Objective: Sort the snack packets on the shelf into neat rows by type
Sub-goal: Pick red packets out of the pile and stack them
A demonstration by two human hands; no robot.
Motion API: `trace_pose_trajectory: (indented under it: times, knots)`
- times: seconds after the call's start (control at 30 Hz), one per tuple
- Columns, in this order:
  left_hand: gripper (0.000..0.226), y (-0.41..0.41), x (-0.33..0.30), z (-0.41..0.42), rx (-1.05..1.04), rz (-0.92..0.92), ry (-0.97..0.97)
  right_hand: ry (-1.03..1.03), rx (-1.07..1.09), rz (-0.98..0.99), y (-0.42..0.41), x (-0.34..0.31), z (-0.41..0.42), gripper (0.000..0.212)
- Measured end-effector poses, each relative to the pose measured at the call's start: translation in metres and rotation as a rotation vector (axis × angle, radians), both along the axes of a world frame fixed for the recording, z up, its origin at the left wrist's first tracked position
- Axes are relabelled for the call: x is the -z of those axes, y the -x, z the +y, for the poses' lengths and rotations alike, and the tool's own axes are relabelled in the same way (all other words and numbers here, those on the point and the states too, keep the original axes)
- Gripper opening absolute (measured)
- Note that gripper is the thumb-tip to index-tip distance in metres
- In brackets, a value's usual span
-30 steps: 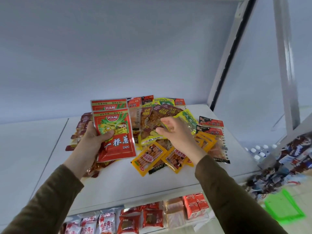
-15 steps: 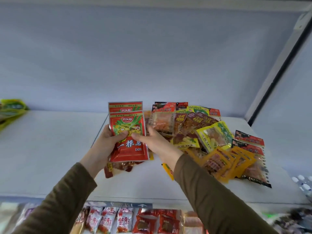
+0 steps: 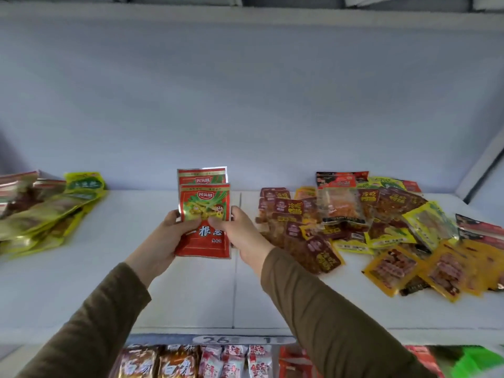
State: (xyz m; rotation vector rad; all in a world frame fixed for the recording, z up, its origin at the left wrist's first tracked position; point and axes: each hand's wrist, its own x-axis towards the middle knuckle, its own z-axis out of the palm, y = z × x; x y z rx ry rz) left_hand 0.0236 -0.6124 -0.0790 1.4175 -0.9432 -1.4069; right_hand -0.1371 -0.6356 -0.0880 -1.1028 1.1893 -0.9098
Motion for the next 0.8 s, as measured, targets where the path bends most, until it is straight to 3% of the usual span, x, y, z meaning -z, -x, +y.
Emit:
trace_pose_trajectory:
  times: [0.27,0.47,0.8]
  knots:
    - [0.053,-0.107,0.019,-0.037,-0.094,-0.1,0.009,-0.023,0.004,0.005,-0.111,0.011,-0.04,0.035]
    - [0.057,-0.16,0.026,-0.075,-0.25,-0.236,0.005,0.06,-0.067,0.214,-0.168,0.029,-0.09,0.024]
    - [0.051,-0.214,0.029,-0.101,-0.223,-0.635,0.008,0.227,-0.108,0.541,-0.24,0.053,-0.133,0.046]
